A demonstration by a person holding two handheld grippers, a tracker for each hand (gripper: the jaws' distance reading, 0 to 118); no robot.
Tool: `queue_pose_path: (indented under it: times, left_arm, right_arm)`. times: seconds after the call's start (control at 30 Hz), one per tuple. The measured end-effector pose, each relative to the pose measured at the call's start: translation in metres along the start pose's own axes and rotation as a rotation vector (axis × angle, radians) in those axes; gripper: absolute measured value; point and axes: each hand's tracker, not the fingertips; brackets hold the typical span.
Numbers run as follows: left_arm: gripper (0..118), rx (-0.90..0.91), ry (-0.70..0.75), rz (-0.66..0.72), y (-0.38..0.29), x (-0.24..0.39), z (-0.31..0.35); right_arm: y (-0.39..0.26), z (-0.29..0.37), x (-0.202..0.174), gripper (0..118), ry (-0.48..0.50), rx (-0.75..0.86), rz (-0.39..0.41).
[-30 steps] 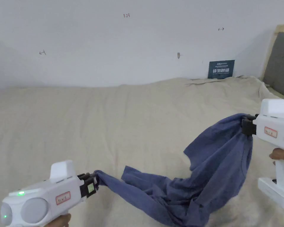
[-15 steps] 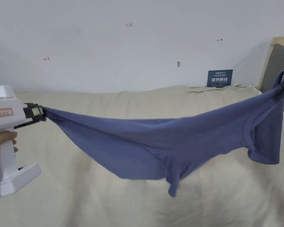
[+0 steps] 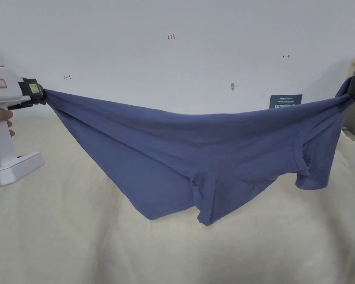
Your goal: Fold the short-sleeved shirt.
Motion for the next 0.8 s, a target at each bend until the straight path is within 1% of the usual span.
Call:
queue_pose_path:
  times: [0.07,0.2,0.4,0.57,0.73,0.8]
  left_arm:
    - [0,0.029,0.016,-0.024,0.006,-0.001,0.0]
    - [0,0.056,0.016,-0.021,0.008,-0.007,-0.002]
    - [0,0.021,0.045,-0.051,-0.03,-0.022,-0.011]
    - [0,-0.061,0.058,-0.026,-0.093,-0.043,-0.019]
    - [0,-0.186,0.089,0.009,-0.174,-0.062,-0.01]
    - [0,-0.213,0.096,0.018,-0.204,-0.07,-0.002]
  right_arm:
    - [0.004,-0.008,-0.006,8,-0.003,0.011,0.001]
    - [0.002,-0.023,-0.012,8,-0.008,0.023,0.03]
    - [-0.036,-0.028,-0.017,8,0.001,-0.033,0.032]
    - [-0.096,-0.025,-0.014,8,0.005,-0.116,0.015]
    - [-0.167,-0.007,-0.006,8,-0.001,-0.221,0.025]
    - [-0.195,-0.001,-0.002,8,0.0,-0.267,0.044]
